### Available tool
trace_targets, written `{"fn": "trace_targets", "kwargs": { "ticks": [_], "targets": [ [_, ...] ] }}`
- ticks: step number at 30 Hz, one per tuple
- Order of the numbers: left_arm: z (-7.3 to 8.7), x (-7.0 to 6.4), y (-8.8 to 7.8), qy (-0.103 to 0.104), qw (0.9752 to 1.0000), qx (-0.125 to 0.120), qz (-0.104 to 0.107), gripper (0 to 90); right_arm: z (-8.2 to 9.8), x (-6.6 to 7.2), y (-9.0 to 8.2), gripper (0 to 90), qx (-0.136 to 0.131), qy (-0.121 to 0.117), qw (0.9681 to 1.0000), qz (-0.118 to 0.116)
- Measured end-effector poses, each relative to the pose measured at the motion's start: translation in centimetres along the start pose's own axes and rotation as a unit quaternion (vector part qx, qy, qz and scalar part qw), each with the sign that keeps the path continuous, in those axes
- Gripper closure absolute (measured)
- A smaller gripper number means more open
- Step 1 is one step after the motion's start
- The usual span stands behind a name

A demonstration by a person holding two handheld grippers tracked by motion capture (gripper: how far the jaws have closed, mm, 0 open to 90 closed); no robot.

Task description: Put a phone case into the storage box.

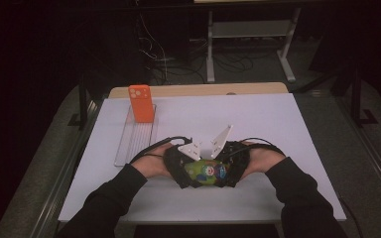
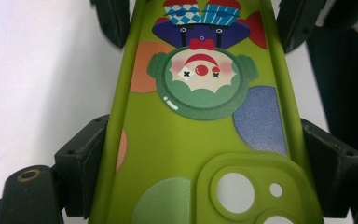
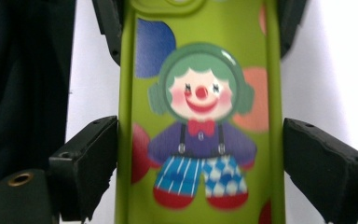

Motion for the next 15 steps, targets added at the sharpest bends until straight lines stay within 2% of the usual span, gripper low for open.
{"fn": "trace_targets", "kwargs": {
  "ticks": [1, 3, 4, 5, 6, 9, 10, 13, 14, 15],
  "targets": [
    [0.1, 0.2, -0.1, -0.002, 1.0000, 0.000, -0.001, 15.6, 0.2, -0.2, -0.2, 9.2, -0.005, 0.008, 0.9999, 0.007],
    [0.3, 0.4, -0.3, -0.022, 0.9997, -0.007, -0.009, 15.6, 0.5, -0.6, -0.6, 5.9, -0.014, 0.022, 0.9996, 0.012],
    [0.5, 0.5, -0.3, -0.026, 0.9996, -0.001, -0.012, 15.6, 0.7, -0.8, -0.9, 4.5, -0.020, 0.027, 0.9993, 0.017],
    [0.5, 0.7, -0.4, -0.028, 0.9994, -0.006, -0.020, 15.6, 0.9, -0.9, -1.2, 4.2, -0.023, 0.044, 0.9986, 0.017],
    [0.5, 0.8, -0.4, -0.042, 0.9989, -0.008, -0.020, 15.6, 1.1, -1.1, -1.4, 3.7, -0.029, 0.054, 0.9979, 0.021],
    [0.5, 1.3, -0.7, -0.063, 0.9973, -0.007, -0.037, 15.5, 1.9, -1.9, -2.2, 3.6, -0.048, 0.081, 0.9949, 0.035],
    [0.5, 1.5, -0.8, -0.071, 0.9964, -0.007, -0.046, 15.6, 2.1, -2.4, -2.4, 3.7, -0.060, 0.083, 0.9938, 0.045],
    [0.5, 2.0, -1.2, -0.098, 0.9933, -0.014, -0.059, 15.5, 3.3, -3.4, -3.0, 3.6, -0.073, 0.117, 0.9881, 0.068],
    [0.6, 2.1, -1.1, -0.111, 0.9917, -0.019, -0.062, 15.5, 3.6, -3.6, -3.2, 3.6, -0.080, 0.131, 0.9853, 0.075],
    [0.6, 2.2, -1.1, -0.115, 0.9907, -0.021, -0.069, 15.5, 4.0, -3.9, -3.4, 3.6, -0.086, 0.146, 0.9822, 0.080]
  ]
}}
Point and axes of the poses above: each handheld gripper's, and its own axes: y roughly forward along the jaws, z roughly out of its underside, x roughly to its left, the point moved 8 cm from there along y, roughly forward along the jaws, and after that the axes turned 4 degrees about x, right-handed, at the moved point
